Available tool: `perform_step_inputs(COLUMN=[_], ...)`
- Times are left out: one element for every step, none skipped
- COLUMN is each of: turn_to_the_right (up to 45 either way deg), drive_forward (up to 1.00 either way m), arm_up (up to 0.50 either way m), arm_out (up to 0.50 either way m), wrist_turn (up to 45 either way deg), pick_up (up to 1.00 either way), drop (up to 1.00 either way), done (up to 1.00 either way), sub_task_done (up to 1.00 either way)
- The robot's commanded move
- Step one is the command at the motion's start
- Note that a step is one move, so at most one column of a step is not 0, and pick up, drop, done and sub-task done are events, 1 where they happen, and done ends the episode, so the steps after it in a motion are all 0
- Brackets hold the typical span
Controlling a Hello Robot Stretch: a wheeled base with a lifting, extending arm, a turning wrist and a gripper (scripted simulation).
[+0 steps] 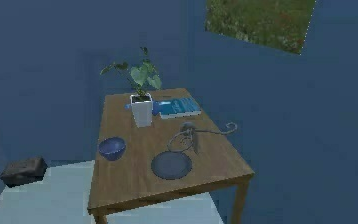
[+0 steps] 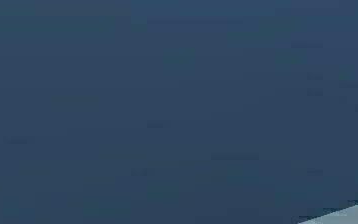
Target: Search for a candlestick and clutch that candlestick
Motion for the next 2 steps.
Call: perform_step_inputs(turn_to_the_right=[6.0, 0.0], drive_forward=[0.0, 0.35], arm_up=[0.0, 0.0], arm_out=[0.0, 0.0], wrist_turn=[0.0, 0.0], pick_up=[0.0, 0.0], drop=[0.0, 0.0], done=[0.0, 0.0], sub_task_done=[0.0, 0.0])
